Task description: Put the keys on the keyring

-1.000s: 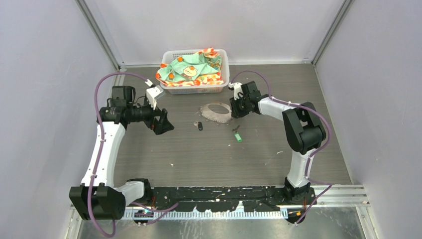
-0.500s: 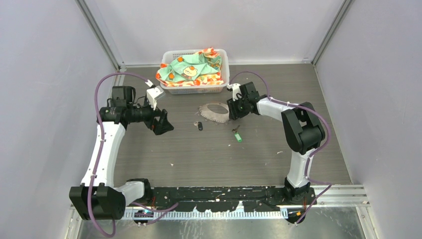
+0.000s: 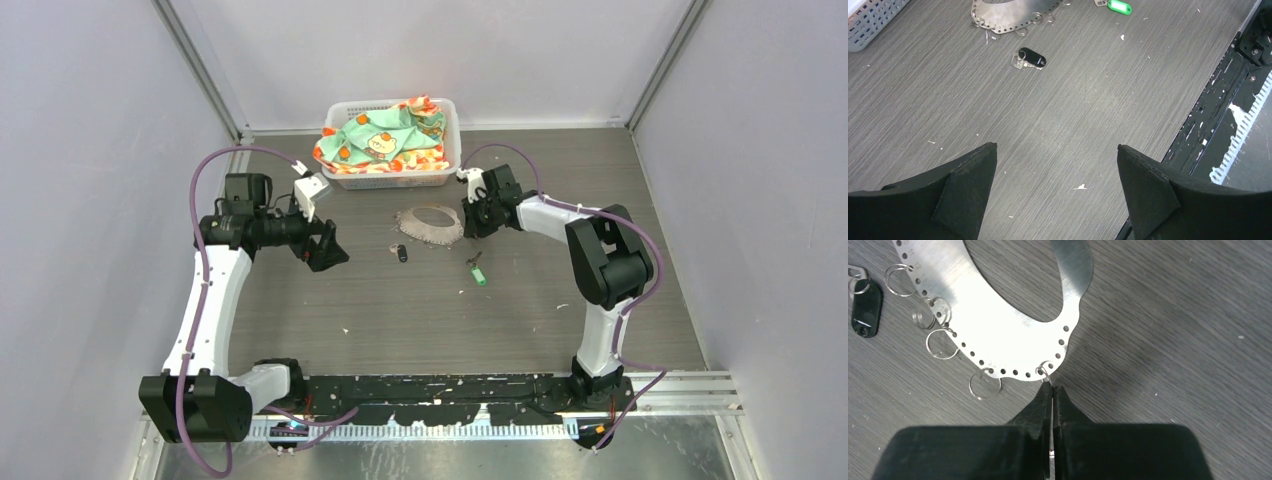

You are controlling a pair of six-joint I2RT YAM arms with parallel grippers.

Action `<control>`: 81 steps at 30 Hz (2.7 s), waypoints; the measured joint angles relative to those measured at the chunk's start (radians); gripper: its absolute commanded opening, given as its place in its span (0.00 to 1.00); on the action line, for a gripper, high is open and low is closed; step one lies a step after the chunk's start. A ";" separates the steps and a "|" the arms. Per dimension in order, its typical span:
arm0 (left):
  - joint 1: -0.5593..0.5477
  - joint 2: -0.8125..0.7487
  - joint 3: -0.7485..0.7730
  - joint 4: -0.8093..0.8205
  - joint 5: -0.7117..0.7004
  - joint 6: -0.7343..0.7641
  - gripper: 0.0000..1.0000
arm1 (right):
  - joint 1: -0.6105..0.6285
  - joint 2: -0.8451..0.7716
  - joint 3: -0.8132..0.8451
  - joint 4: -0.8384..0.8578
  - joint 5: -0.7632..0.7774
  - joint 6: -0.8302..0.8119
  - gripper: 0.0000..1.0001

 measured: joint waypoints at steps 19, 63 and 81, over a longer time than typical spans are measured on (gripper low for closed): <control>-0.068 -0.011 -0.006 0.003 0.021 0.022 0.85 | 0.166 -0.283 -0.097 0.037 0.033 -0.035 0.01; -0.575 -0.315 0.092 0.236 0.088 -0.243 0.43 | 0.754 -0.917 -0.165 0.199 0.053 0.087 0.01; -0.578 -0.319 0.104 0.233 0.124 -0.313 0.21 | 0.755 -0.917 -0.217 0.327 0.009 0.161 0.01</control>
